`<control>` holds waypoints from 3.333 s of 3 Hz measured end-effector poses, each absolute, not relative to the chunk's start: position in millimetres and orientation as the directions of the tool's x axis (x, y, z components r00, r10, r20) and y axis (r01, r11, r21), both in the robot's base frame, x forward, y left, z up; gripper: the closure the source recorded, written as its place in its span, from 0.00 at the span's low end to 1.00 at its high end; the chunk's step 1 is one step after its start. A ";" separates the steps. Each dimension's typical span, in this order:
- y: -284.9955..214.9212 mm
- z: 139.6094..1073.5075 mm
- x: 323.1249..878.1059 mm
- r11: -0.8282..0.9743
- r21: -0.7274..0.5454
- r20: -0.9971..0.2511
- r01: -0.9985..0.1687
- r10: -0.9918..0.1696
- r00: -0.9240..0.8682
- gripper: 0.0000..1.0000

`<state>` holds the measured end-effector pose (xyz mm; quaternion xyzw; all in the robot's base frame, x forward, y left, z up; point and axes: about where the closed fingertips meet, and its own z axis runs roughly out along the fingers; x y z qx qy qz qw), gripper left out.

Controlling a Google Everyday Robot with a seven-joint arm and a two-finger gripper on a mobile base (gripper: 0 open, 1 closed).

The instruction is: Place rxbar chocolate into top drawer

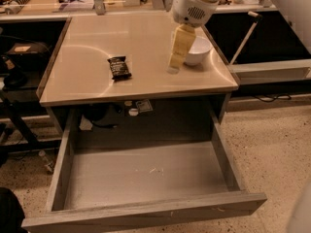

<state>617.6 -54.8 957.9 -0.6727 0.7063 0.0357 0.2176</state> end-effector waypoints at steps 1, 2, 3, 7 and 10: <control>-21.5 959.1 650.1 0.042 -0.254 -0.370 -0.966 -0.927 0.057 0.00; -21.4 958.9 650.2 0.042 -0.254 -0.370 -0.966 -0.927 0.057 0.00; -12.8 950.4 657.6 0.031 -0.245 -0.387 -0.969 -0.920 0.068 0.00; 58.4 886.4 754.3 -0.057 -0.214 -0.402 -0.975 -0.905 0.141 0.00; 111.5 864.2 712.7 -0.158 -0.125 -0.433 -0.979 -0.880 0.197 0.00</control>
Offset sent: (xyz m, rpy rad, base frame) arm 0.0247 0.0252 -0.0015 0.0052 -0.0008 0.0482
